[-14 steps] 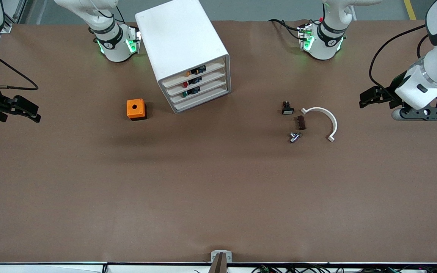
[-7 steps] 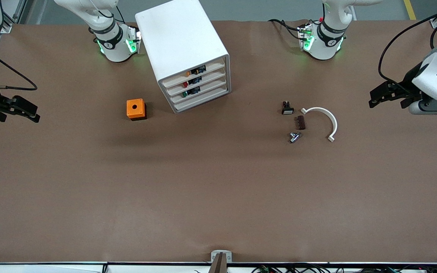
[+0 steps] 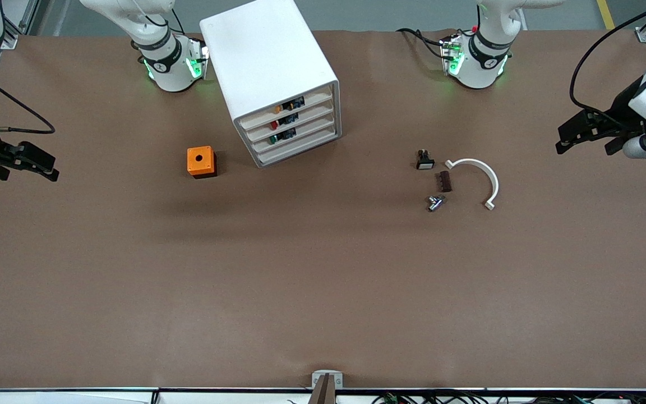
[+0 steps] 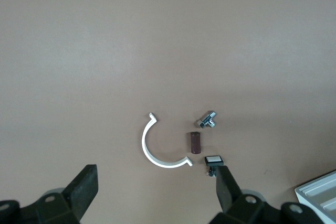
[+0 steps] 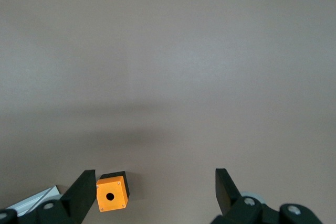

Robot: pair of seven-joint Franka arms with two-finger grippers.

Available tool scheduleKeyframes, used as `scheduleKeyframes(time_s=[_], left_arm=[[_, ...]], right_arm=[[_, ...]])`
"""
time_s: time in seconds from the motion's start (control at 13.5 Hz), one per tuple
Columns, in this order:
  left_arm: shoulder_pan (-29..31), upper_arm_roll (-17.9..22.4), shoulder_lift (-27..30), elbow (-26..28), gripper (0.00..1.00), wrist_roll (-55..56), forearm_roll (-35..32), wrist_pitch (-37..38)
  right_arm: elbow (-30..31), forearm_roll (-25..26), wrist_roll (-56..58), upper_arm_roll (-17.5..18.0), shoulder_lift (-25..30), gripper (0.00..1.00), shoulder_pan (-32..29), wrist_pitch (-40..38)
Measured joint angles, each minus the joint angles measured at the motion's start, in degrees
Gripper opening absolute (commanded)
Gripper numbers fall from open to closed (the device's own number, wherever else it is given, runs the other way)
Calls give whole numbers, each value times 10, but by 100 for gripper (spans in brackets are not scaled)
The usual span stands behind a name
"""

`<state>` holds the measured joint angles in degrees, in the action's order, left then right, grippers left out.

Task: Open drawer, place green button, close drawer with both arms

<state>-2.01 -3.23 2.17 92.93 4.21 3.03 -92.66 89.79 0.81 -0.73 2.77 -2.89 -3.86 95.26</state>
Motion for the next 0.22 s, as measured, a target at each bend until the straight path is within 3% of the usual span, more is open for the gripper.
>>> scheduleKeyframes(time_s=[0.22], left_arm=[[0, 0, 0, 0, 99, 0, 0, 4]], right_arm=[[-1, 0, 0, 0, 0, 100, 0, 14]])
